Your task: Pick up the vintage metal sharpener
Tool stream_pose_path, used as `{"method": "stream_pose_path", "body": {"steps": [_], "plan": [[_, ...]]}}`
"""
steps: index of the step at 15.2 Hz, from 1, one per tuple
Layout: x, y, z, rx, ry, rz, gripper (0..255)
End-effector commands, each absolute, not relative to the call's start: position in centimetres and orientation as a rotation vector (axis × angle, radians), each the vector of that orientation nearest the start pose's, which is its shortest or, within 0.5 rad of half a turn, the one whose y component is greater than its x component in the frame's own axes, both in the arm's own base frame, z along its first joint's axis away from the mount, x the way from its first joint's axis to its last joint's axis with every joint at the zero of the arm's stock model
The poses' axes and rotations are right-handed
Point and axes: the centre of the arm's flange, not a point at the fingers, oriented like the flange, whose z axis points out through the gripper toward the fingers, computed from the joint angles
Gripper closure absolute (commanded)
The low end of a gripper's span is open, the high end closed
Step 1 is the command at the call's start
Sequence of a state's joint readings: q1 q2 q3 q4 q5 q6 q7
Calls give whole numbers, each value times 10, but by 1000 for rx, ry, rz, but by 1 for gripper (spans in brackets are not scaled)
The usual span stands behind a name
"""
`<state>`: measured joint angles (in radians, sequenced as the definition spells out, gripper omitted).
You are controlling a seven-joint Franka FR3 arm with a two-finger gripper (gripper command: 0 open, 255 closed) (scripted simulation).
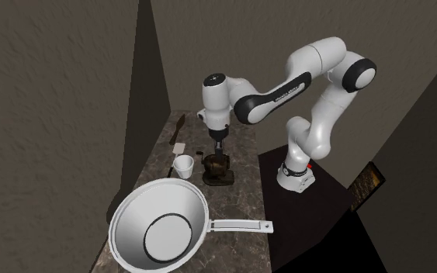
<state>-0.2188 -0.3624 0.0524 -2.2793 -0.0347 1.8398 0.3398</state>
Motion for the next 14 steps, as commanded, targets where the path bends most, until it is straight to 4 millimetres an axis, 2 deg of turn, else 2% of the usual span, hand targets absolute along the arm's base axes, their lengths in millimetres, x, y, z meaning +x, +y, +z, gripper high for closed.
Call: {"method": "stream_pose_path", "body": {"steps": [1, 7, 14], "plan": [[446, -88, 476, -3069, 920, 114, 0], [484, -144, 436, -2954, 1282, 108, 0], [485, -146, 403, -2950, 1292, 107, 0]]}}
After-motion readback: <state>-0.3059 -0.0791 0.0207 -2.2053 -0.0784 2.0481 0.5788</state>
